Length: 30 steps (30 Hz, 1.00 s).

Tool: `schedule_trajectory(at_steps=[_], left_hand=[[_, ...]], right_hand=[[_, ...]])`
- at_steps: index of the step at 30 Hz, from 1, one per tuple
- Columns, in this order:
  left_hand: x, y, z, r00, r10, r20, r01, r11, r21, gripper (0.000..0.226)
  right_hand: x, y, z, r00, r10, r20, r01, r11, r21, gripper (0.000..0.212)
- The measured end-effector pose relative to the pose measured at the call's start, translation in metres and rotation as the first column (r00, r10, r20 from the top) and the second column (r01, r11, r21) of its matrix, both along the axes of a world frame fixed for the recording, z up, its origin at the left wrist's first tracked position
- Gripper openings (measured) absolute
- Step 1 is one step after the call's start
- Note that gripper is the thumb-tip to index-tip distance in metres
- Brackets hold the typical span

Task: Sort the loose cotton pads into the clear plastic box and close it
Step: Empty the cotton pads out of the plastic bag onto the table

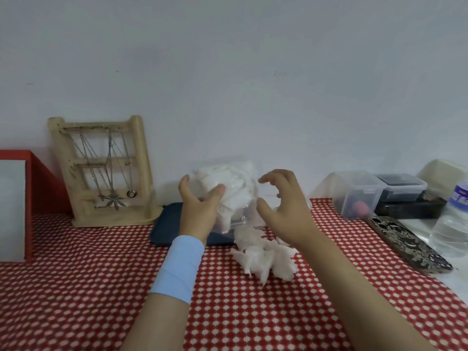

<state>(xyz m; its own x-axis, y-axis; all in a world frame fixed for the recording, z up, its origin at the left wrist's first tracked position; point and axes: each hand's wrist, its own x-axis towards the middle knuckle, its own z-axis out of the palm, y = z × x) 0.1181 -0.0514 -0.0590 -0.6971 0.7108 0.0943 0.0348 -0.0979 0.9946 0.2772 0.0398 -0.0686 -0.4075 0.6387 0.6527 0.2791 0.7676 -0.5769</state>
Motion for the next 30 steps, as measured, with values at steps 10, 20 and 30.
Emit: schedule_trajectory(at_steps=[10,20,30], left_hand=[[-0.005,0.001,0.005,0.998,0.002,0.065,-0.004,1.000,0.028,0.037],[0.003,0.003,0.006,0.994,0.044,-0.095,-0.047,0.999,-0.026,0.026],[-0.001,0.001,0.009,0.999,-0.048,0.002,0.048,0.995,0.085,0.041]], right_hand=[[-0.018,-0.019,0.000,0.982,-0.091,0.164,0.092,0.996,0.000,0.039],[-0.042,-0.028,0.004,0.999,-0.035,0.034,0.047,0.863,-0.503,0.013],[-0.029,-0.017,-0.002,0.989,-0.146,-0.015,0.120,0.864,-0.489,0.020]])
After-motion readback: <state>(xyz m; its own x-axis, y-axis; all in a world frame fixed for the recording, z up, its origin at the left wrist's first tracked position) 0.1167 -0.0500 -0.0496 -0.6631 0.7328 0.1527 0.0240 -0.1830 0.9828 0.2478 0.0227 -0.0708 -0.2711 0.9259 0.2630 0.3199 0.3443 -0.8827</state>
